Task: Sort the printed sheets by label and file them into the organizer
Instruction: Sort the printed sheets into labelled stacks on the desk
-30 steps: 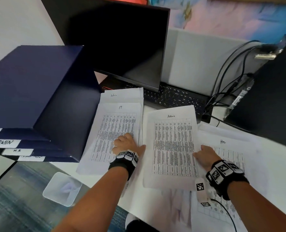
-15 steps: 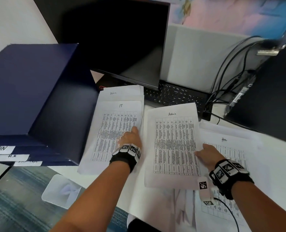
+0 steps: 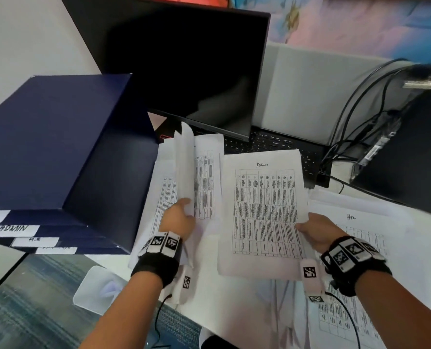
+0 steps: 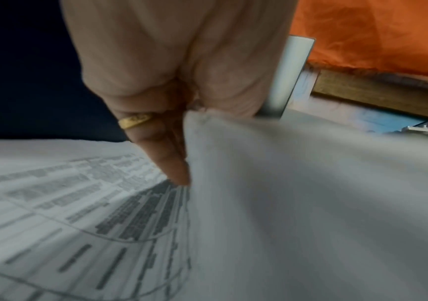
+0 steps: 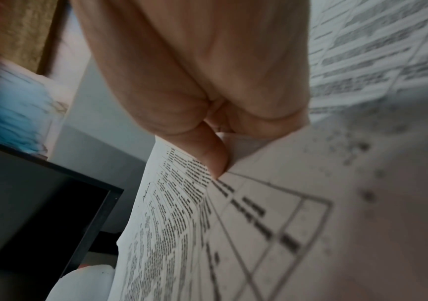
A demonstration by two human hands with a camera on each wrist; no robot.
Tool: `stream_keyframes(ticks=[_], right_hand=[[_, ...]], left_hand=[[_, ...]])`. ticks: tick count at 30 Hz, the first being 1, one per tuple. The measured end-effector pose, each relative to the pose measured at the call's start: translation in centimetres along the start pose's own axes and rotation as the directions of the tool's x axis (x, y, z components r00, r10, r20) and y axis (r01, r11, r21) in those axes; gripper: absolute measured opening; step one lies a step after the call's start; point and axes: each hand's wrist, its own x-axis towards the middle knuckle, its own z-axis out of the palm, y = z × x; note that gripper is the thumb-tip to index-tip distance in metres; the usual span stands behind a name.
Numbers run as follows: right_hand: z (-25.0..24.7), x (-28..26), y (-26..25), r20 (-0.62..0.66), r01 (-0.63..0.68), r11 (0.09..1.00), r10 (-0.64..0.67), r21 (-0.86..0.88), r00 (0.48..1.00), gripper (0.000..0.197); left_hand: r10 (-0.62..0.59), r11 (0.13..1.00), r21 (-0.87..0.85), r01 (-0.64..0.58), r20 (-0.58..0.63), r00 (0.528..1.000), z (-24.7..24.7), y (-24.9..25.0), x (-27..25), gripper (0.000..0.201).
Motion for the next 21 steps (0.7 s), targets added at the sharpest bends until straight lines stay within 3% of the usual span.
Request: stream_keyframes(ticks=[4,12,18,21], right_hand=[[2.4,0.7,-2.7,0.017,0.017,1.0,-0.017,0.017,1.0,0.039],[9.4,0.2,-10.1,0.014,0.091,0.978,-0.09,-0.19,0.996,0.039],[14.8,0.5,-14.6,0.056,0.107,0.992,-0.104,-0.065,0.993,0.041],[15.9,0.4,-15.1,0.086,0.112,0.989,-0.104,-0.091,0.991,0.039]], left_hand=[[-0.019,0.996,-0.083,0.013,-0.076,0.997,-2.4,-1.6,-0.4,0.054],[0.013,0.993,-0.112,-0.029,-0.138,0.99,-6.3,-2.8,-1.2,0.052],[0.059,0.989,-0.127,-0.074,-0.119,0.991,-6.9,-2.6,-1.3,0.05],[0.059,0.991,-0.115,-0.071,-0.102,0.993,-6.4,-2.7,-1.0,0.051]])
